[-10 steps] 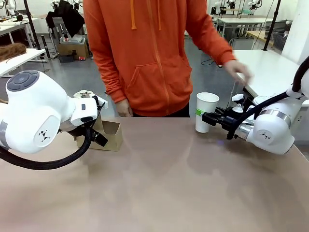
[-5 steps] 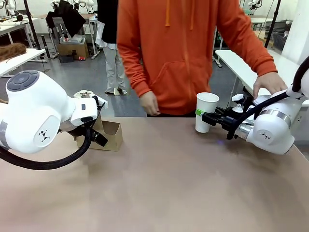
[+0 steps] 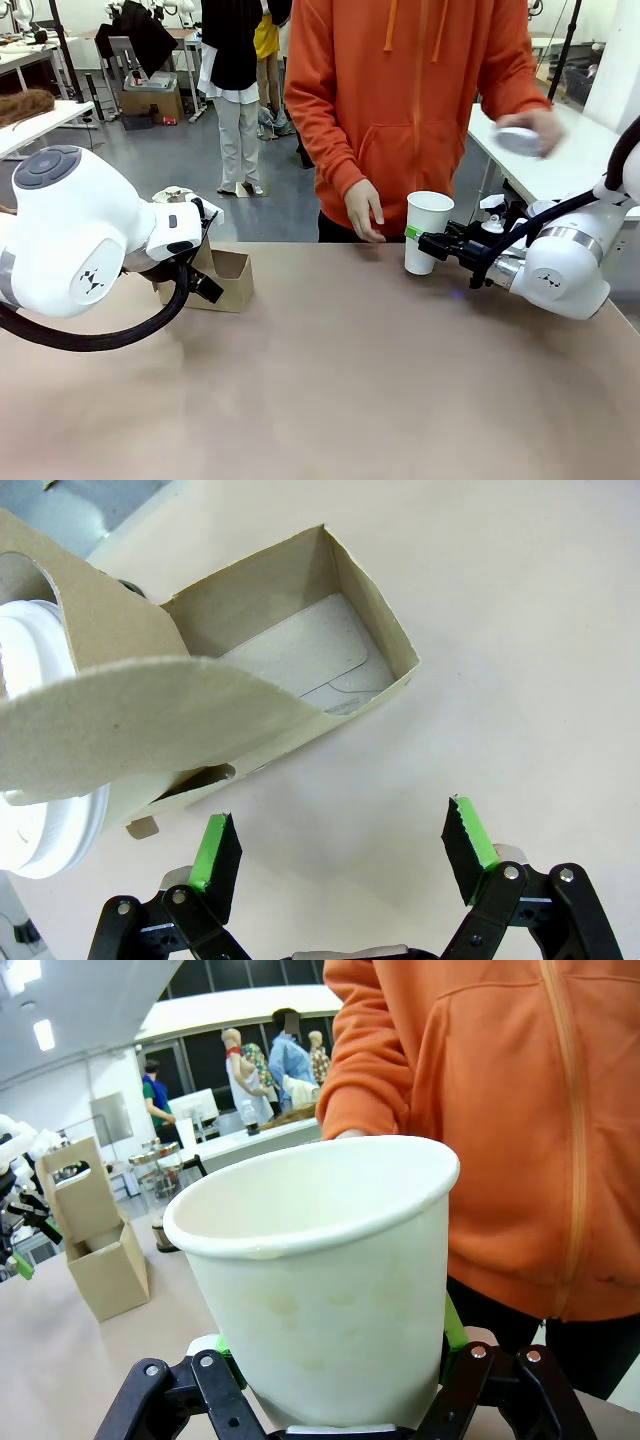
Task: Pour a drink into a cup and package it in a carrier.
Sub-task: When a person places the Paper Cup Lid on the 600 ml Paper Cup , lift the 600 ml Paper Cup.
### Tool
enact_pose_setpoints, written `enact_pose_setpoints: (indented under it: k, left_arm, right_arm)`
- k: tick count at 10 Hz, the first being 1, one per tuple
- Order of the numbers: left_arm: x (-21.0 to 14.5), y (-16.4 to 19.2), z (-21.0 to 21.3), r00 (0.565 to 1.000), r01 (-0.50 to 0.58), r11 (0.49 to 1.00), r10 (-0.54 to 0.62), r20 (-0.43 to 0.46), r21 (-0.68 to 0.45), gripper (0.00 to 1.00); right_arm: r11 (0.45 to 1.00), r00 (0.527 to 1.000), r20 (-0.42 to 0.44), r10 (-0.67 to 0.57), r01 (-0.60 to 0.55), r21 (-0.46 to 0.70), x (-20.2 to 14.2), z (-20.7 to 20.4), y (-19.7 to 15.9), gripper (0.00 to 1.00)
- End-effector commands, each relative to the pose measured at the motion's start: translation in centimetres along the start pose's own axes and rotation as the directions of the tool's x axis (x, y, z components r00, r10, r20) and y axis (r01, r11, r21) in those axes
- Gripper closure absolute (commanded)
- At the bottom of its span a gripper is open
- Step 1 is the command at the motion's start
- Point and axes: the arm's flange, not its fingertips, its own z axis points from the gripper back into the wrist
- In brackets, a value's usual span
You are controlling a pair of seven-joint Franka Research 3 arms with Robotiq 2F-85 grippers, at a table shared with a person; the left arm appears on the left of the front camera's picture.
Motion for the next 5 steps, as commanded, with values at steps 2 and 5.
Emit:
enact_pose_setpoints:
  k: [2,5]
  left_arm:
    - [-0.01,0.01,0.04,1.0,0.0,1.0,0.0,0.001,-0.002,0.0]
    - [-0.01,0.01,0.04,1.0,0.0,1.0,0.0,0.001,-0.002,0.0]
  right_arm:
    - [1.0,1.0,0.004,-0.001,0.001,0.0,0.37,-0.13,0.17,0.2]
    - [1.0,1.0,0.004,-0.001,0.001,0.0,0.37,-0.13,0.17,0.2]
